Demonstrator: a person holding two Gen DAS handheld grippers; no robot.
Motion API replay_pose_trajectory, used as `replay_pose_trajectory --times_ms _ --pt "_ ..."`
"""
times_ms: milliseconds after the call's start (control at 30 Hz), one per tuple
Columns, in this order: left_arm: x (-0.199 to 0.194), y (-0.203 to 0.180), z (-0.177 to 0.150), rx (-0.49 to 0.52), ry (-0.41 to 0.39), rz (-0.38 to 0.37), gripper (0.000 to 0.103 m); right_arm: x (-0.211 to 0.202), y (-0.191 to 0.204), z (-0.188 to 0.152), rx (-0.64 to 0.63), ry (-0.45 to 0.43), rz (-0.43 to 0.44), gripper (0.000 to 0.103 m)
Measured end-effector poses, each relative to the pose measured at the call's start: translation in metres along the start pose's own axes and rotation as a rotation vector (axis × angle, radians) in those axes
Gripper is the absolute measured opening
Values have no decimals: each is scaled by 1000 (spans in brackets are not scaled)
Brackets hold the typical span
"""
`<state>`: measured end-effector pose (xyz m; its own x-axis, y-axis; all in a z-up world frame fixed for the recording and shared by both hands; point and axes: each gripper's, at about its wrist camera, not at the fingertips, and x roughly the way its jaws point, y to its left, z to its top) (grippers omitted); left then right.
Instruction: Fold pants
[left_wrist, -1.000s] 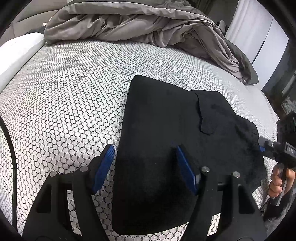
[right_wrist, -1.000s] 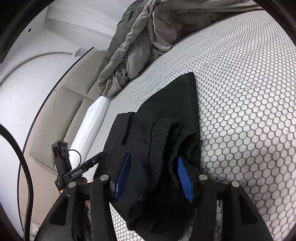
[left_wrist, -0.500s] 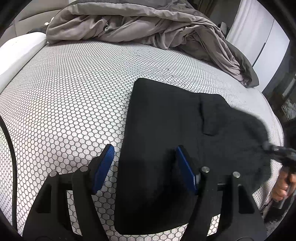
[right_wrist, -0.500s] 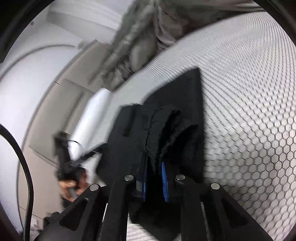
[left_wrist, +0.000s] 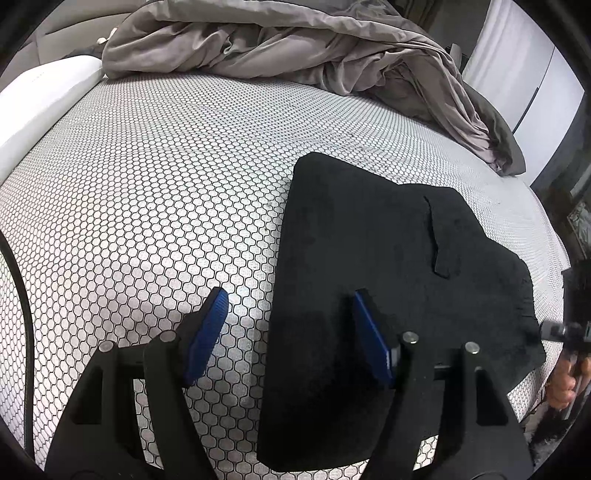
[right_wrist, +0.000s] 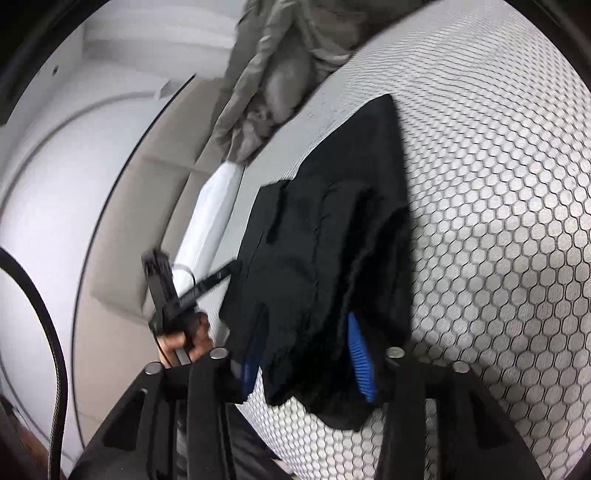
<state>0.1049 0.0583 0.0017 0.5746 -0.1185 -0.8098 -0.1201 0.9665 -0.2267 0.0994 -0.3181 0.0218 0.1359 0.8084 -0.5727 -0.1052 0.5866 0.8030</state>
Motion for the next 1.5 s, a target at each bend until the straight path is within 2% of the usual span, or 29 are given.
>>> replay_pose_trajectory --times_ms 133,200,233,300,367,400,467,500,533,567,600,667,700,733,767,833,867,967,1033,1067,1100,1133,1200,1300,1333,1367,1500 --pt "0 -3 -1 8 3 0 66 15 6 -9 -27 51 -41 43" --pt "-1 -3 -1 12 2 1 66 16 14 -10 -64 41 -80 20" --pt "-3 -3 -1 11 0 1 66 13 22 -11 -102 23 -120 18" --pt "-5 -2 -2 4 -4 -3 66 7 36 -11 -161 -43 -124 16" --pt "-7 -1 -3 -1 -6 -7 66 -1 44 -7 -170 -59 -151 16" --pt "-7 0 -3 -1 -4 -8 66 0 40 -8 -165 -44 -182 16" --pt "-7 2 -4 -2 2 -10 66 19 24 -11 -153 45 -317 21" --pt "-7 3 -4 -4 6 -8 66 24 19 -12 -145 72 -330 23" --pt "-6 4 -5 -5 8 -6 66 22 18 -11 -141 58 -318 25" --pt "-6 5 -5 -5 10 -6 66 15 22 -10 -138 30 -299 33" --pt "-5 6 -6 -4 13 -6 66 5 27 -8 -147 -14 -303 47" --pt "-2 7 -8 -7 27 -18 66 -20 27 -6 -153 -137 -319 60" --pt "1 8 -9 -5 39 -28 65 -24 24 -3 -131 -175 -312 60" --pt "4 8 -12 4 66 -51 51 -23 18 0 -89 -185 -299 60" --pt "7 8 -12 6 85 -80 32 -19 13 1 -63 -171 -294 60" --pt "8 6 -13 6 103 -97 29 -1 0 5 -22 -108 -320 55" --pt "7 3 -13 14 95 -98 25 7 -3 6 -17 -85 -331 41" --pt "10 -2 -9 -1 84 -108 24 17 3 17 -34 -114 -358 35" --pt "13 -7 -11 17 91 -97 26 18 4 29 -43 -157 -426 35" --pt "10 -10 -11 42 83 -65 28 20 5 34 -42 -163 -450 43" --pt "6 -12 -11 63 65 -33 28 22 3 37 -41 -162 -470 55" --pt "-3 -14 -12 92 32 14 28 23 2 38 -45 -150 -492 57" --pt "-19 -17 -14 125 -38 47 28 15 5 32 -68 -155 -496 58" --pt "-41 -26 -17 164 -105 -20 29 -3 27 19 -156 -216 -577 57" --pt "-44 -34 -21 183 -115 -53 35 -9 41 13 -209 -252 -584 57" --pt "-46 -41 -24 207 -115 -78 41 -5 52 7 -240 -261 -567 57" --pt "-35 -73 -36 307 -72 -163 43 26 92 -7 -372 -216 -486 57"
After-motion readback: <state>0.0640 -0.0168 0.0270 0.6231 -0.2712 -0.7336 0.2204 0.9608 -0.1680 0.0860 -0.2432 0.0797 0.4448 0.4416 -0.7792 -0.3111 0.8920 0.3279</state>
